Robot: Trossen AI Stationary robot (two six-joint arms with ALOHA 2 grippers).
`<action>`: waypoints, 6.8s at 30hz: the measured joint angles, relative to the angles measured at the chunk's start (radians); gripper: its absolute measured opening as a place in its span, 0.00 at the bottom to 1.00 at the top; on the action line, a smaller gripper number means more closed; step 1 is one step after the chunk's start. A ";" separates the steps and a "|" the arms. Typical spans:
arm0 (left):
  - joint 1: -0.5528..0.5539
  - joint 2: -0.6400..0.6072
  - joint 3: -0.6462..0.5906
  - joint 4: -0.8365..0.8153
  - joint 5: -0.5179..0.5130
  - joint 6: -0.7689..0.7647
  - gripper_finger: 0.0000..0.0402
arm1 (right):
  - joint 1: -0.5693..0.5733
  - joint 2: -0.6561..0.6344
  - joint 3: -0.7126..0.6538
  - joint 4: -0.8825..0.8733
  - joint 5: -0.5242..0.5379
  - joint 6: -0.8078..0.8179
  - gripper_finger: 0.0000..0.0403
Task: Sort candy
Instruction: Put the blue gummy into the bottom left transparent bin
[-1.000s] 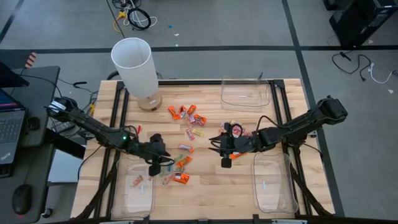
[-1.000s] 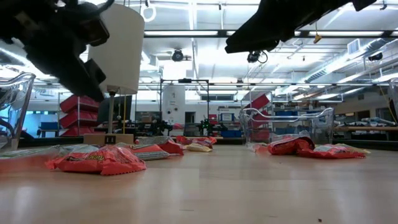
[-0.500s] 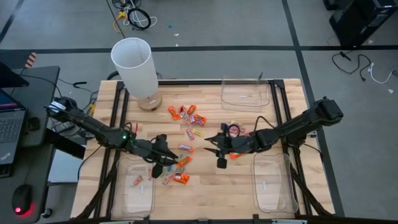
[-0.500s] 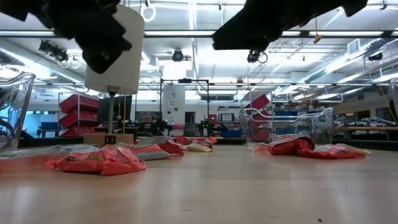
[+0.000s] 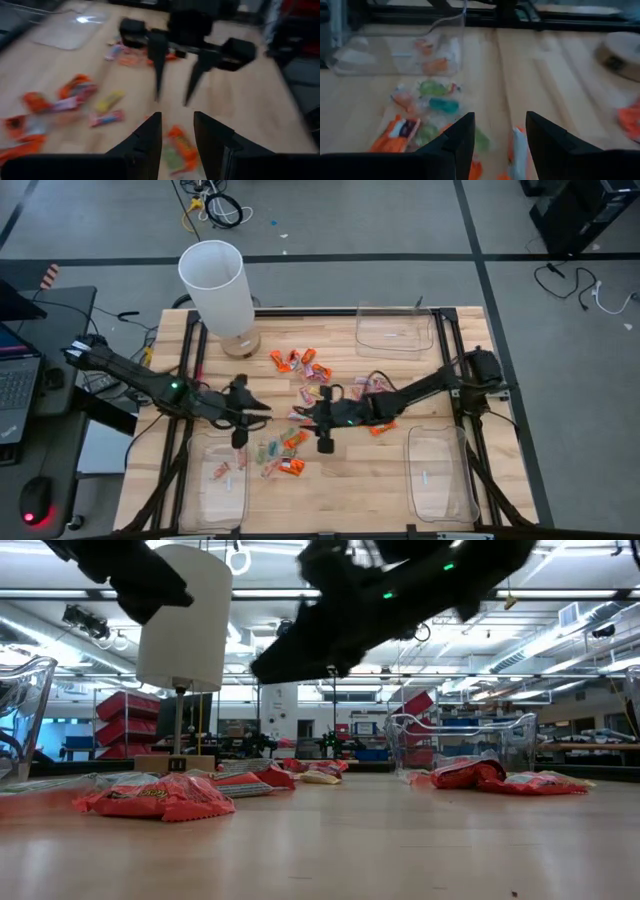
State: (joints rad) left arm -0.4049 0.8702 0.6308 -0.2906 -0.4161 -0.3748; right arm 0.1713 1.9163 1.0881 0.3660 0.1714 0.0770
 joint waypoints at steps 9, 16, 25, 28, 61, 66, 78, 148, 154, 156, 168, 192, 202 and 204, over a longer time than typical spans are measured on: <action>0.000 -0.226 -0.001 -0.239 -0.066 0.002 0.29 | -0.044 0.171 0.220 -0.030 -0.132 -0.014 0.40; 0.000 -0.354 0.000 -0.295 -0.068 0.003 0.29 | -0.033 0.274 0.356 -0.046 -0.176 -0.016 0.40; -0.001 -0.397 -0.001 -0.334 -0.061 -0.003 0.29 | -0.002 0.358 0.441 -0.089 -0.177 -0.018 0.40; -0.001 -0.397 -0.001 -0.336 -0.061 -0.003 0.29 | 0.004 0.359 0.436 -0.085 -0.177 -0.033 0.40; -0.001 -0.392 -0.001 -0.335 -0.059 -0.003 0.29 | 0.012 0.432 0.395 -0.040 -0.111 -0.151 0.50; -0.001 -0.392 -0.001 -0.335 -0.061 -0.002 0.29 | 0.012 0.437 0.396 -0.052 -0.117 -0.134 0.50; -0.001 -0.392 -0.001 -0.335 -0.065 0.002 0.29 | 0.003 0.437 0.396 -0.064 -0.159 -0.133 0.34; -0.001 -0.163 -0.278 0.551 -0.141 0.011 0.29 | 0.108 0.158 0.396 0.240 0.848 -0.934 0.00; -0.001 -0.163 -0.278 0.570 -0.153 0.023 0.29 | 0.108 0.158 0.396 0.245 0.828 -0.937 0.00; -0.001 -0.163 -0.278 0.570 -0.153 0.024 0.29 | 0.108 0.158 0.396 0.247 0.826 -0.936 0.00; 0.030 -0.163 -0.278 0.586 -0.156 0.026 0.29 | 0.104 0.158 0.396 0.269 0.807 -0.933 0.00; 0.058 -0.092 -0.278 0.649 -0.152 0.058 0.19 | 0.073 0.158 0.396 0.277 0.750 -0.898 0.00; 0.058 -0.065 -0.278 0.702 -0.147 0.109 0.01 | 0.084 0.158 0.396 0.275 0.758 -0.904 0.01; 0.058 -0.066 -0.278 0.703 -0.147 0.109 0.01 | 0.094 0.158 0.396 0.276 0.782 -0.911 0.04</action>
State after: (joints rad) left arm -0.3466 0.8043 0.3531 0.4122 -0.5636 -0.2657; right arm 0.2654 2.0743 1.4837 0.6422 0.9530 -0.8341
